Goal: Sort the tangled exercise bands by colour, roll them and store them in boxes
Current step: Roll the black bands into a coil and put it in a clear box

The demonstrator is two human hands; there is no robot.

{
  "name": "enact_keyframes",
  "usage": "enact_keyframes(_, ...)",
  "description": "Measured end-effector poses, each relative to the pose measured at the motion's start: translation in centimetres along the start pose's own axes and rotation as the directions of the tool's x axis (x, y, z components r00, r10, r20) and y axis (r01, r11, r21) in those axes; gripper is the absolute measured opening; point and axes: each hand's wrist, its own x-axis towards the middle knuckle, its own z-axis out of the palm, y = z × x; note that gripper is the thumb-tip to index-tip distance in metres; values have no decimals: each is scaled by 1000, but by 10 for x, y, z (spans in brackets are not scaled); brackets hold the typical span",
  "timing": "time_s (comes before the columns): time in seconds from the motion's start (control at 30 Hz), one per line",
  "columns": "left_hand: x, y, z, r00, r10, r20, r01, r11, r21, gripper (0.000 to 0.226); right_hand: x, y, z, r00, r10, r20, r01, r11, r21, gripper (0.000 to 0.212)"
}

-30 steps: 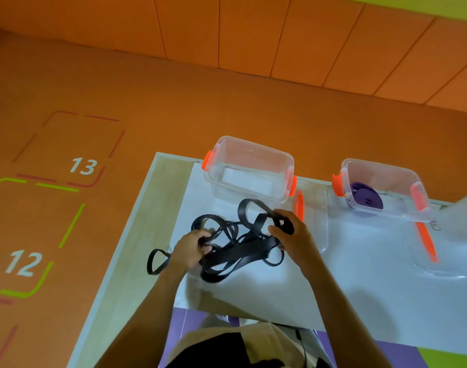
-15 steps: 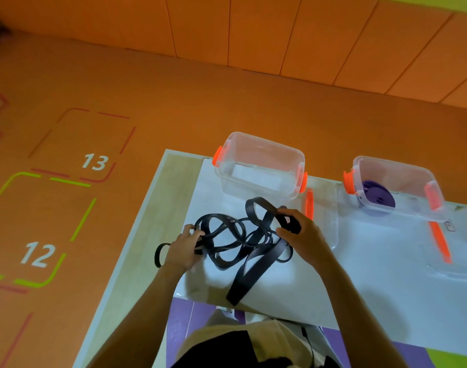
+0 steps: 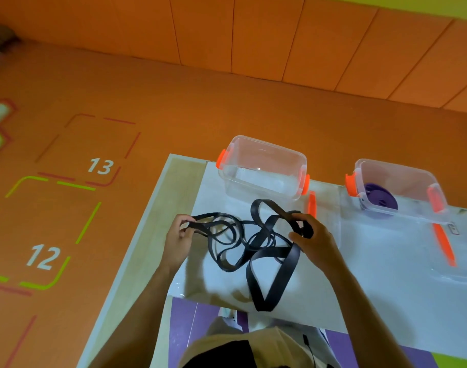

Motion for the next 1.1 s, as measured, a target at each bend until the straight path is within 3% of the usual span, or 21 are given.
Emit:
enact_keyframes(0.1, -1, 19, 4, 999, -5, -33, -3, 971, -239, 39, -2, -1, 0, 1000, -5, -20, 5, 1000, 3, 42)
enact_keyframes(0.2, 3, 41, 7, 999, -35, -18, 21, 863, -505, 29, -3, -1, 3, 1000, -8, -17, 8, 1000, -17, 42)
enact_keyframes(0.33, 16, 59, 11, 996, -74, 51, 90, 769, -633, 12, -5, 0, 9, 999, -31, -17, 31, 999, -18, 41)
enact_keyframes(0.43, 28, 55, 15, 981, -196, -9, 165, 846, -508, 6, -7, 1, 12, 999, -40, -20, 40, 999, -22, 41)
enact_keyframes(0.53, 35, 36, 14, 951, -274, -141, 258, 958, -123, 3, -11, 3, 13, 1000, -24, -14, 24, 999, -26, 40)
enact_keyframes(0.63, 35, 11, 10, 926, -358, -117, 376, 891, 254, 17, -16, 6, 15, 1000, -22, -7, 22, 999, -42, 42)
enact_keyframes(0.7, 35, -1, 9, 911, -405, -78, 402, 828, 390, 29, -20, 7, 16, 1000, -25, 2, 25, 999, -48, 44)
enact_keyframes(0.9, 30, -6, 22, 954, -296, -48, 275, 801, 531, 24, -32, 12, 25, 999, -41, 1, 41, 997, -68, 45)
enact_keyframes(1.0, 22, -5, 39, 978, -207, 6, 180, 863, 471, 16, -34, 16, 32, 999, -47, 9, 48, 995, -85, 48)
enact_keyframes(1.1, 14, -1, 57, 973, -231, 21, 215, 932, 291, 15, -34, 17, 38, 999, -30, 18, 32, 996, -78, 48)
